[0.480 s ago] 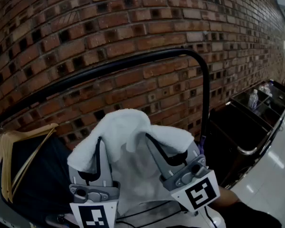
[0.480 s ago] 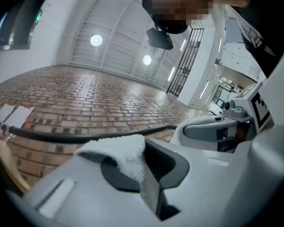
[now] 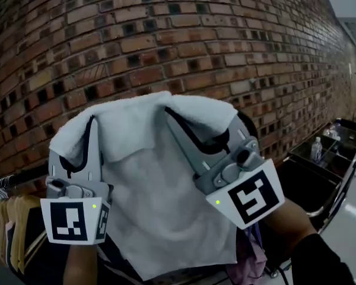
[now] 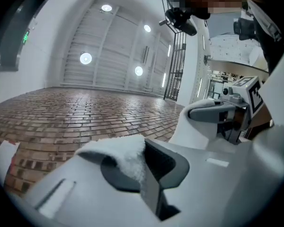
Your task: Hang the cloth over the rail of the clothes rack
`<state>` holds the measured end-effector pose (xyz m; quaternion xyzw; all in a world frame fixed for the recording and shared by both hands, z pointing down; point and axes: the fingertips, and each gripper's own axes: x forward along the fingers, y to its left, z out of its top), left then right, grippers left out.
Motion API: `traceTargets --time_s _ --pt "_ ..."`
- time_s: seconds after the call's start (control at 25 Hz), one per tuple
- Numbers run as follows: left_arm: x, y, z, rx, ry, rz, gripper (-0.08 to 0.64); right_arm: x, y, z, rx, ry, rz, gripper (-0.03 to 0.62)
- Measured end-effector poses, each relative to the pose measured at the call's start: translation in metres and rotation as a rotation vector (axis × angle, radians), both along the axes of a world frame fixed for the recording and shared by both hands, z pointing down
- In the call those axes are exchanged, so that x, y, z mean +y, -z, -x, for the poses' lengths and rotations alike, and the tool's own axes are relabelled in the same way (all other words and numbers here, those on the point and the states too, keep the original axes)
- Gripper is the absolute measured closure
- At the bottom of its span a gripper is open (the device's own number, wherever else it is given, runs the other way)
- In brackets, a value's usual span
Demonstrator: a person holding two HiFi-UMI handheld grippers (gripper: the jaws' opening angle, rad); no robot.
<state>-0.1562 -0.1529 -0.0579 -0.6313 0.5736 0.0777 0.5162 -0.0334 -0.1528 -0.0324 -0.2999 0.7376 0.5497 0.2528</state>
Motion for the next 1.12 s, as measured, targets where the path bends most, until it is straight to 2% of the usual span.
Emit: traceTargets --time_s 0.04,0.16,0.2,0.28,0.32,0.36,0.4,0.48,0.56,0.6,0.64,0.72,0.76,0.8,0.84,0.88,1.0,1.12 --pt "-0.008 0.01 0.006 0.004 0.024 0.007 0.538 -0.009 0.012 0.005 0.017 -0.019 0.004 0.575" --pt "-0.035 0.053 0.026 -0.018 0.138 -0.006 0.538 -0.057 0.05 0.024 0.047 -0.057 0.155 0.575" --pt "-0.045 0.07 0.034 -0.03 0.193 -0.015 0.538 -0.072 0.067 0.035 0.078 -0.078 0.162 0.577" --pt "-0.071 0.102 0.049 -0.062 0.326 -0.006 0.538 -0.107 0.099 0.063 0.203 -0.163 0.119 0.575" --pt "-0.089 0.113 0.055 -0.096 0.405 0.025 0.538 -0.129 0.108 0.079 0.287 -0.213 0.12 0.577" --pt "-0.112 0.116 0.06 -0.157 0.492 0.088 0.538 -0.153 0.11 0.094 0.381 -0.261 0.152 0.575" --pt "-0.141 0.108 0.065 -0.248 0.578 0.197 0.539 -0.177 0.102 0.107 0.486 -0.307 0.206 0.577" --pt "-0.202 0.057 0.076 -0.476 0.675 0.539 0.538 -0.221 0.066 0.124 0.719 -0.377 0.347 0.575" --pt "-0.239 -0.019 0.091 -0.642 0.645 0.918 0.538 -0.248 0.013 0.134 0.929 -0.368 0.509 0.575" --pt "-0.245 -0.058 0.1 -0.678 0.597 1.095 0.538 -0.253 -0.015 0.137 1.014 -0.327 0.594 0.575" --pt "-0.244 -0.094 0.106 -0.687 0.529 1.256 0.538 -0.254 -0.044 0.139 1.095 -0.268 0.69 0.574" --pt "-0.229 -0.152 0.107 -0.646 0.351 1.545 0.538 -0.246 -0.096 0.138 1.248 -0.127 0.92 0.556" --pt "-0.218 -0.173 0.104 -0.612 0.268 1.672 0.537 -0.242 -0.117 0.135 1.306 -0.072 1.039 0.53" --pt "-0.21 -0.187 0.102 -0.582 0.214 1.76 0.537 -0.241 -0.131 0.131 1.345 -0.045 1.129 0.504" --pt "-0.206 -0.191 0.1 -0.565 0.191 1.799 0.534 -0.241 -0.136 0.129 1.364 -0.041 1.165 0.484" --pt "-0.207 -0.19 0.099 -0.559 0.185 1.801 0.509 -0.241 -0.133 0.129 1.365 -0.034 1.155 0.461" --pt "-0.213 -0.178 0.097 -0.562 0.171 1.733 0.409 -0.232 -0.109 0.137 1.302 0.071 1.098 0.417" --pt "-0.215 -0.166 0.089 -0.534 0.077 1.681 0.333 -0.221 -0.094 0.14 1.268 0.162 1.072 0.408"
